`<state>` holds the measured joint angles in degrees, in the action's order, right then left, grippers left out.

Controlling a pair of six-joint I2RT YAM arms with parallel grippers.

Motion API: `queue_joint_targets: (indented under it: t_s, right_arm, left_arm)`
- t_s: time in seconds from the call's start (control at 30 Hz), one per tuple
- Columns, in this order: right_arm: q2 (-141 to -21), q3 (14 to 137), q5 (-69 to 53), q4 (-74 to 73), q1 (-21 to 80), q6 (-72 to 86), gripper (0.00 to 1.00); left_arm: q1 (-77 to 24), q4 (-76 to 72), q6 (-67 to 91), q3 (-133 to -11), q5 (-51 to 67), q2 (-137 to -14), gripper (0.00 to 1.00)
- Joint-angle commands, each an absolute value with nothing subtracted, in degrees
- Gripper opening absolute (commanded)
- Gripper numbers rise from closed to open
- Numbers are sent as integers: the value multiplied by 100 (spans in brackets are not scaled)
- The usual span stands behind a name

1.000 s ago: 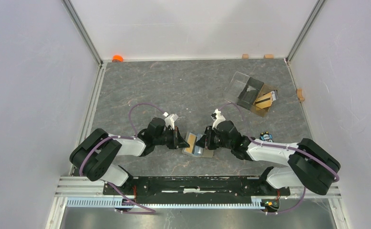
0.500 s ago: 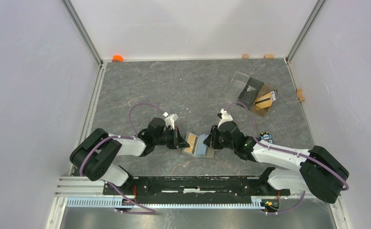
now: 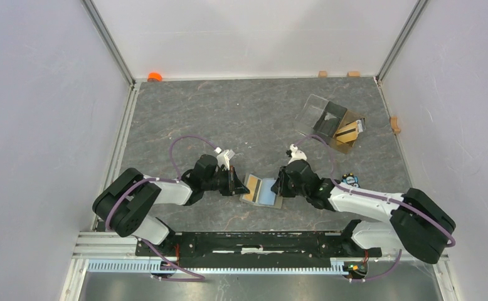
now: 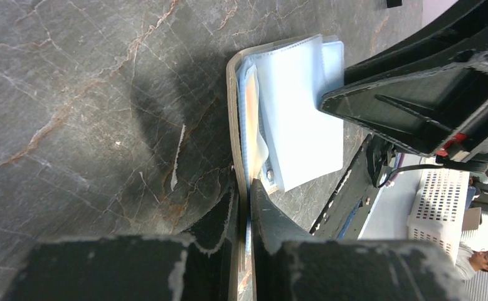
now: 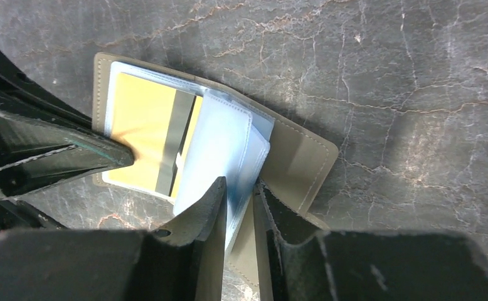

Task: Put the credit cards into the card holder
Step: Turn over the card slot at the center of the board.

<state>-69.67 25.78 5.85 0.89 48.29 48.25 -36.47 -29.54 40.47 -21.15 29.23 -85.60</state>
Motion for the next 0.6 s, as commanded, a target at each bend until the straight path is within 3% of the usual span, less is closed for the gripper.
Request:
queue_joint_targets:
  t_s: [0.0, 0.43, 0.57]
  right_arm:
    - [-7295, 2916, 608, 150, 4904, 4726, 27]
    - [-7820, 3724, 1646, -1053, 5220, 4336, 69]
    - [-7436, 3840, 2180, -1549, 5225, 4348, 76]
  left_arm:
    - [-3650, -3145, 4122, -2163, 2931, -8616, 2]
    - [-3648, -3164, 4124, -2153, 2924, -8620, 2]
    - [-3647, -3098, 4105, -2138, 2857, -8587, 2]
